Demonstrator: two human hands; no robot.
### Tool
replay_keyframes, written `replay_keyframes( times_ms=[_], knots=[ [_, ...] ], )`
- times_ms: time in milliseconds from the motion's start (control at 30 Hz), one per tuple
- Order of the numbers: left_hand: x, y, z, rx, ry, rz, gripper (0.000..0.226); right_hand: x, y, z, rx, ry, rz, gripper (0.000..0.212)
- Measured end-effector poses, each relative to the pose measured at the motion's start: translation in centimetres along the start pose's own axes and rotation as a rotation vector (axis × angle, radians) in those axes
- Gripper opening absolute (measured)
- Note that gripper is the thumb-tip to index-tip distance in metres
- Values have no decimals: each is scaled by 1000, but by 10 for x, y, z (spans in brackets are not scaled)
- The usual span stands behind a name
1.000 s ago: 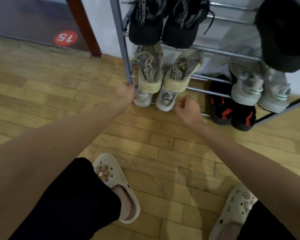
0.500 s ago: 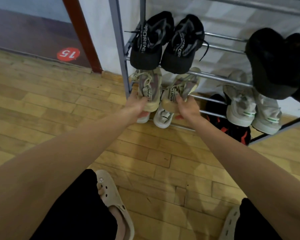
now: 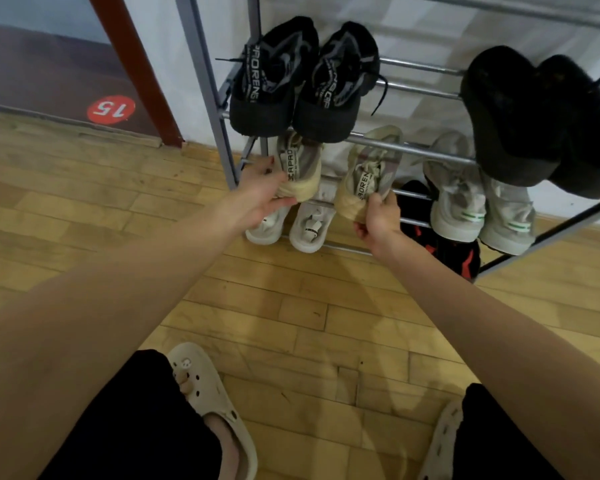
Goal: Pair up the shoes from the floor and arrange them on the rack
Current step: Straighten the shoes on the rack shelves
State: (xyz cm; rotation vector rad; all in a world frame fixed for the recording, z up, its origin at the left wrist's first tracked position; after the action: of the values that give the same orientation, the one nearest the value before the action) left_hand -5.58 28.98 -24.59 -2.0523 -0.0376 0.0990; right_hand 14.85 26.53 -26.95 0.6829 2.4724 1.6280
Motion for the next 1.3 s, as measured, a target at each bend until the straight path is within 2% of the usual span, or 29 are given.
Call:
replay_keyframes(
  times_ms=[100, 133, 267, 467, 567, 633, 700, 767, 867, 1000, 1100, 1200, 1267, 1300],
  knots=[
    [16, -4, 5, -14, 40, 62, 29, -21, 6, 0, -41, -7, -67, 37],
    [20, -2, 6, -23, 43, 97, 28, -26, 8, 0, -45, -3, -82, 37],
    [34, 12, 16, -62, 98, 90, 51, -37, 14, -7, -71, 54, -100, 36],
    [39, 21, 16, -75, 158, 74, 47, -38, 19, -20, -103, 153, -117, 39],
    [29, 19, 8, -86, 68, 229, 44, -30, 20, -29, -132, 219, -123, 37],
    [16, 19, 2, -85, -49, 346, 53, -21, 19, -36, -160, 268, -118, 35],
    [6, 18, -7, -51, -63, 374, 48, -10, 17, -43, -188, 309, -120, 34],
    [3, 15, -22, -11, 47, 366, 41, 3, 17, -51, -205, 340, -137, 35],
    [0, 13, -41, 38, 188, 351, 54, 25, 19, -66, -232, 394, -179, 39],
    [-17, 7, -45, 132, 158, 303, 41, 51, 17, -79, -266, 490, -240, 45],
    [-33, 4, -39, 164, 73, 287, 31, 68, 15, -81, -271, 528, -337, 48],
    [-46, 4, -31, 177, -3, 374, 20, 75, 11, -72, -455, 467, -600, 45],
    [-51, 4, -25, 192, -49, 429, 19, 69, 6, -59, -570, 322, -832, 46],
    [-54, 4, -21, 194, -75, 434, 18, 65, 3, -52, -566, 247, -909, 50]
  ],
)
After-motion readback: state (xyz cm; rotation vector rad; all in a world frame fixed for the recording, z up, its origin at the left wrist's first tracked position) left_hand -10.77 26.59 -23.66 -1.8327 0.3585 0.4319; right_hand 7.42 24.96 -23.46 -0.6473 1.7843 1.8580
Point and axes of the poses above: each hand's wrist, its own z-axis towards the middle knuckle, its own x-axis out of the palm, y = z × x, the point moved 5 cm from there along z, towards the middle knuckle, and after that the axes turned 14 degrees about z, right-handed, at the moved point
